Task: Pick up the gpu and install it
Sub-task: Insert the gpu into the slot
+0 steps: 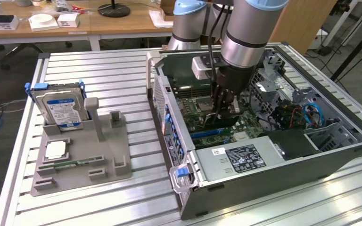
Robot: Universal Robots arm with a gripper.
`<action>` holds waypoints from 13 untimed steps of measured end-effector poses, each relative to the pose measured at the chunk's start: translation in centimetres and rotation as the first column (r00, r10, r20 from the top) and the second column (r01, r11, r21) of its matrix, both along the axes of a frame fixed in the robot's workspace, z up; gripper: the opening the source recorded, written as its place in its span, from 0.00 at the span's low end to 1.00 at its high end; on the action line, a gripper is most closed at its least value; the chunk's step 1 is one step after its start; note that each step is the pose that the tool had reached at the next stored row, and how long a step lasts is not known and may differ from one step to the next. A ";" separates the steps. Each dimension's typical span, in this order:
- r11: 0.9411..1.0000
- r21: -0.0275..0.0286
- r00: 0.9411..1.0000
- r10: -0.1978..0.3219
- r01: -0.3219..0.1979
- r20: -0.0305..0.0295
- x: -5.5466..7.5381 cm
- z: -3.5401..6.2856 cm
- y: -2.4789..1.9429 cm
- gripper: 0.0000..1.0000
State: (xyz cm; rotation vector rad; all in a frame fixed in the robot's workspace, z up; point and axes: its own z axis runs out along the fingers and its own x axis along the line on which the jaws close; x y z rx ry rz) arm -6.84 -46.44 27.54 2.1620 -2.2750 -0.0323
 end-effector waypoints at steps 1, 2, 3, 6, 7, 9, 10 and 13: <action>1.000 0.000 1.000 0.000 0.000 0.001 0.0 -0.10 0.00 0.26; 1.000 0.000 1.000 0.000 0.000 0.001 0.0 -0.13 0.00 0.26; 1.000 0.000 1.000 0.000 0.000 0.001 0.0 -0.13 0.00 0.26; 1.000 0.000 1.000 0.001 -0.001 0.001 0.0 -0.13 0.00 0.26; 1.000 0.000 1.000 0.001 -0.001 0.001 0.0 -0.15 0.00 0.26; 1.000 0.000 1.000 0.003 -0.003 0.002 -0.1 -0.24 0.00 0.26; 1.000 0.000 1.000 0.004 -0.004 0.002 -0.1 -0.26 0.00 0.26; 1.000 0.000 1.000 0.005 -0.005 0.002 -0.1 -0.26 0.00 0.26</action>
